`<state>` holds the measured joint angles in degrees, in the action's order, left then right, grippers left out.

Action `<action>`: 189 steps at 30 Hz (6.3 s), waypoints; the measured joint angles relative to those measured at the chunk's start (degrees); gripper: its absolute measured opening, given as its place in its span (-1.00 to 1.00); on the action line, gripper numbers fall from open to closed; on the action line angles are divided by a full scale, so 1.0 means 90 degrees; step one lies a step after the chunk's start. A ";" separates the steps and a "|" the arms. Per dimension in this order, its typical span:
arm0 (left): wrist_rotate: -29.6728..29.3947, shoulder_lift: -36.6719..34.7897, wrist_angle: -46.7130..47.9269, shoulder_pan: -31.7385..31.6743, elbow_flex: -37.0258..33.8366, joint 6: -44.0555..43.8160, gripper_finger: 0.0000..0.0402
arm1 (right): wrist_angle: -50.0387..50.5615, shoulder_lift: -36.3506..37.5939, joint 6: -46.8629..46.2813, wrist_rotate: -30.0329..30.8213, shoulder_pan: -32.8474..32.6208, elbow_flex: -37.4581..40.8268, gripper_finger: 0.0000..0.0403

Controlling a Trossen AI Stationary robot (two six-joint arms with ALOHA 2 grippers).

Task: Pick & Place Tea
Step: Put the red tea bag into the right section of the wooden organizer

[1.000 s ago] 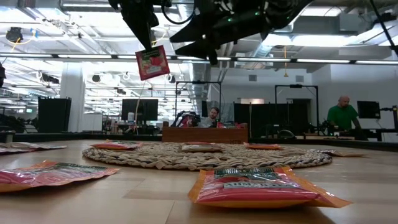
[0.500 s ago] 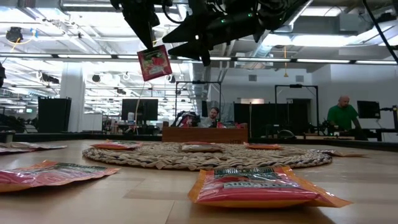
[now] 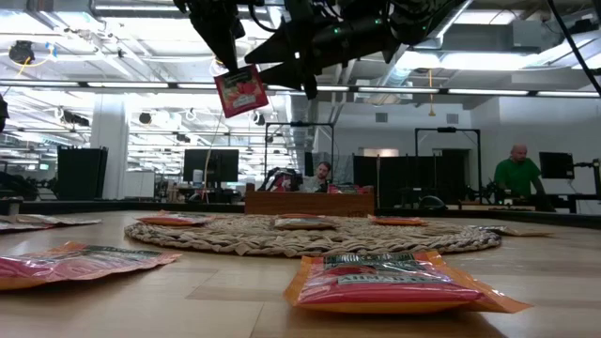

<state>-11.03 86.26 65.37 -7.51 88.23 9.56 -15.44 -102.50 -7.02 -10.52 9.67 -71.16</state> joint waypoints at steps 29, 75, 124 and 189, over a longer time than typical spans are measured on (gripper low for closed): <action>-0.0006 0.0000 -0.0282 0.0000 0.0000 0.0175 -1.00 | 0.0045 0.0005 0.0005 -0.0005 0.0024 0.0010 -0.93; -0.0684 -0.0175 0.0901 -0.0197 -0.0005 -0.1123 -0.24 | 0.1497 0.0785 -0.0027 0.0376 0.1158 0.0015 -1.00; 0.2921 -0.2768 -0.5502 -0.1982 -0.5650 -0.2715 -0.25 | -0.2101 0.1151 -0.0560 0.0163 0.2985 0.3467 -1.00; 0.3249 -0.2861 -0.5943 -0.2001 -0.5649 -0.2856 -0.25 | -0.2883 0.0318 -0.0340 0.0342 0.2856 0.3671 -0.93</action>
<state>18.22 60.51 11.88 -25.52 37.38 -16.14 -41.39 -99.63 -10.08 -7.45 35.38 -38.11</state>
